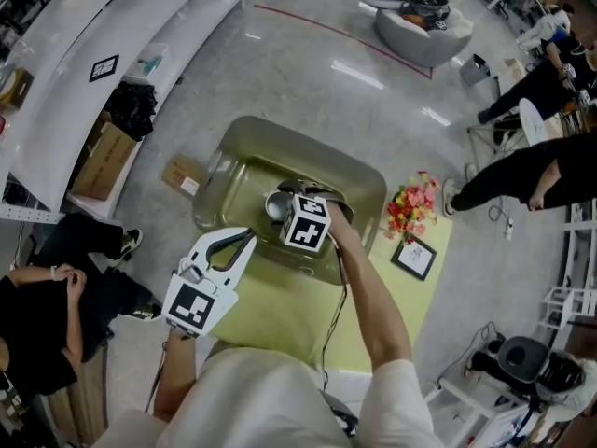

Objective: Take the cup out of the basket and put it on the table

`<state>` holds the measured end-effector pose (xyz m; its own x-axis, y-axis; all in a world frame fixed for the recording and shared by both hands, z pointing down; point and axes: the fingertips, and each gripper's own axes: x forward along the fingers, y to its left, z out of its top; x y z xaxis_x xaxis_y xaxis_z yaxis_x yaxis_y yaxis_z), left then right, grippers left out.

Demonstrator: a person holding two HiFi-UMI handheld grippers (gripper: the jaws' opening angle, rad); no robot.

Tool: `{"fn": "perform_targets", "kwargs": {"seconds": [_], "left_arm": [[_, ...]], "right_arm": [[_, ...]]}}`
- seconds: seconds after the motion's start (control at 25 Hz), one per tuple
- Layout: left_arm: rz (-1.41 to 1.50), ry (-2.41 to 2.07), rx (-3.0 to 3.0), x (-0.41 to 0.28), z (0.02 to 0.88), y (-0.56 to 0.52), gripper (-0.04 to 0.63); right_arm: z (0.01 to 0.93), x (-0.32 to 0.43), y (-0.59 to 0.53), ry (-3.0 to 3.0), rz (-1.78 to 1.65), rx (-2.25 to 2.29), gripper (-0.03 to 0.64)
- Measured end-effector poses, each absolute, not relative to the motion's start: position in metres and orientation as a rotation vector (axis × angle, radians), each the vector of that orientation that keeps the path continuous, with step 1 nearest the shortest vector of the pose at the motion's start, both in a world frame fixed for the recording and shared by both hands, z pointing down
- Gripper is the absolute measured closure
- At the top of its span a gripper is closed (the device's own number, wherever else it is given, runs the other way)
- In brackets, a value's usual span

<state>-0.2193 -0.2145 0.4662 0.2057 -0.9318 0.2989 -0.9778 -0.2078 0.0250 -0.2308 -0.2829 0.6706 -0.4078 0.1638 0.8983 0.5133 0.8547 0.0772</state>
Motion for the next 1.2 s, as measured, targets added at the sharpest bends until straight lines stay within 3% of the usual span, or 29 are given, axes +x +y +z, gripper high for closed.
{"fn": "perform_targets", "kwargs": {"seconds": [1.2], "left_arm": [[0.315, -1.743, 2.388, -0.174, 0.443, -0.190, 0.572]], "right_arm": [[0.521, -0.178, -0.257, -2.095, -0.517, -0.332, 0.259]]}}
